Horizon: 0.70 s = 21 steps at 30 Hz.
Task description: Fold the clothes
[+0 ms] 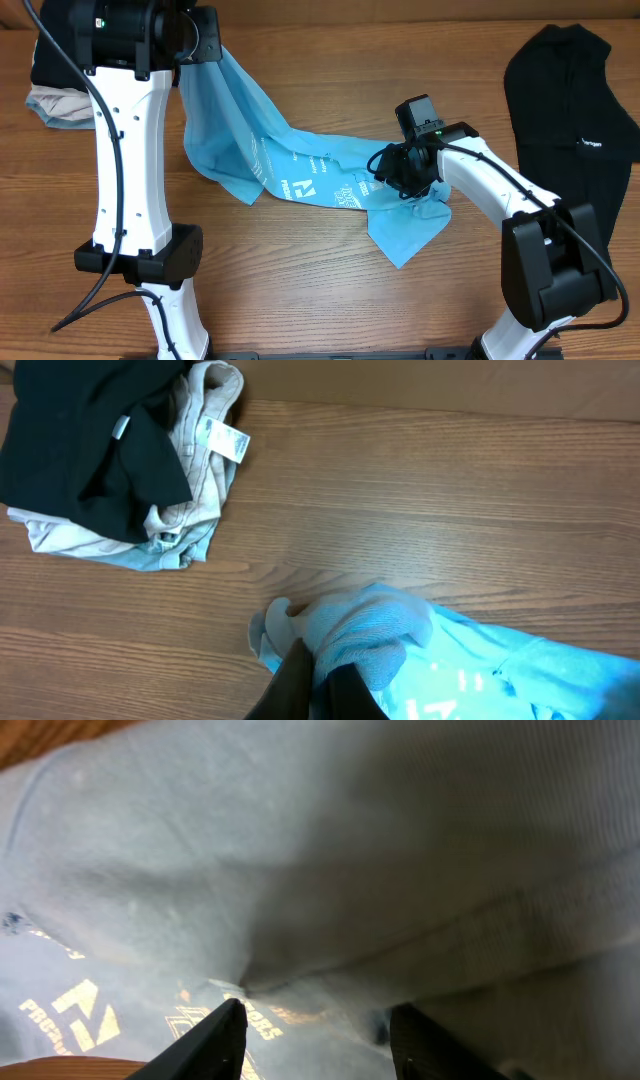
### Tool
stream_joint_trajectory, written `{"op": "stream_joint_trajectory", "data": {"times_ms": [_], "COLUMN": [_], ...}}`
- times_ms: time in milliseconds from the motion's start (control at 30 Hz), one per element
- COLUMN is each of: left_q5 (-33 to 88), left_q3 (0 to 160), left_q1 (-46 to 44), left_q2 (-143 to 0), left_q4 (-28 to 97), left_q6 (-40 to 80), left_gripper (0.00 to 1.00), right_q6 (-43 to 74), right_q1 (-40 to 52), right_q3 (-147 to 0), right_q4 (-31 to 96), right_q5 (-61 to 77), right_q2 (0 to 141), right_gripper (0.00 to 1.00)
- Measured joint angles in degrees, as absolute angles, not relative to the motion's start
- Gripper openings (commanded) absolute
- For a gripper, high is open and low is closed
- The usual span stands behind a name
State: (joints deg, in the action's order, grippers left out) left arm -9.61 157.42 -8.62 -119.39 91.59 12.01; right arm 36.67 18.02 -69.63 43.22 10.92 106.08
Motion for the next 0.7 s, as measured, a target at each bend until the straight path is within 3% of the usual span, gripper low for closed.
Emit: {"op": "stream_joint_trajectory", "data": {"times_ms": [400,633,700], "left_q5": [-9.61,-9.61,-9.61], "left_q3": [157.42,157.42,157.42], "left_q1": [-8.62,-8.62,-8.62], "left_q2": [-119.39,-119.39,-119.39], "left_q4": [91.72,91.74,91.72], "left_q6": [12.01,12.01,11.99], "left_gripper": [0.04,0.04,0.04], "right_q6": [37.34,37.56,36.88], "right_q1": [18.02,17.17,16.12], "right_q3": [-68.88,-68.82,-68.82], "right_q4": [36.8,34.61,34.61], "right_q5": [10.04,9.82,9.8], "right_q2": [107.15,108.27,108.27], "right_gripper": [0.36,0.05,0.04]}}
